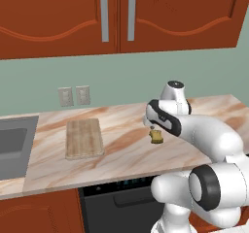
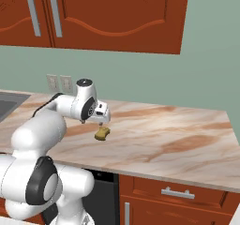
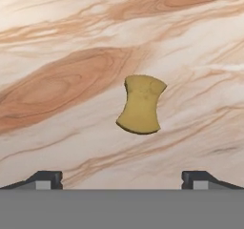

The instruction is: Pick up the sponge from the counter and clean the cutting board by briefly scrubbing or pressing down on the cutting board. Once finished, release the sponge.

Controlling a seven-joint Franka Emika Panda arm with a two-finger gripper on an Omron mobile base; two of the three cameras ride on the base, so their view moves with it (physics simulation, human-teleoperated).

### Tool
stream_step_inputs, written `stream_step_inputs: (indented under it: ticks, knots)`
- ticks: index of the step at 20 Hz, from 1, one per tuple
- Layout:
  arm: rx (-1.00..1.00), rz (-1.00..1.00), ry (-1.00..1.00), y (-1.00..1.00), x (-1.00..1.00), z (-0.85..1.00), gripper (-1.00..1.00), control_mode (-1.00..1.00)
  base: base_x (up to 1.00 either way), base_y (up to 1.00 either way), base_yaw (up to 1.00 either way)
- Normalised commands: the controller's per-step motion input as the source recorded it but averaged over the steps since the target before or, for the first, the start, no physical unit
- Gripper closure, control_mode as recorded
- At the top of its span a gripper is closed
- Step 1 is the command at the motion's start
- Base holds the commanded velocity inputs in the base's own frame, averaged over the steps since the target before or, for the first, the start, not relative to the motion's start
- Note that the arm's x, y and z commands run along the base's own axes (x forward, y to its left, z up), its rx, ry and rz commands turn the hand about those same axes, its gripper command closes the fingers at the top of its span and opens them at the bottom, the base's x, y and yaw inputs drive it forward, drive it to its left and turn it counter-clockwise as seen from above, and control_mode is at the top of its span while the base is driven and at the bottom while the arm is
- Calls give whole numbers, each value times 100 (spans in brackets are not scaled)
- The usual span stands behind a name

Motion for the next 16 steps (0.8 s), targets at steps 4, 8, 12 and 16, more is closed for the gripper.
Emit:
stream_step_inputs:
  ticks: [4,8,12,16]
  knots:
    - [0,0,0,-6,15,-28,-100,-100,0,0,0]
    - [0,0,0,-15,11,-33,-100,-100,0,0,0]
    - [0,0,0,-11,12,-29,-100,-100,0,0,0]
    - [0,0,0,0,10,-37,-100,-100,0,0,0]
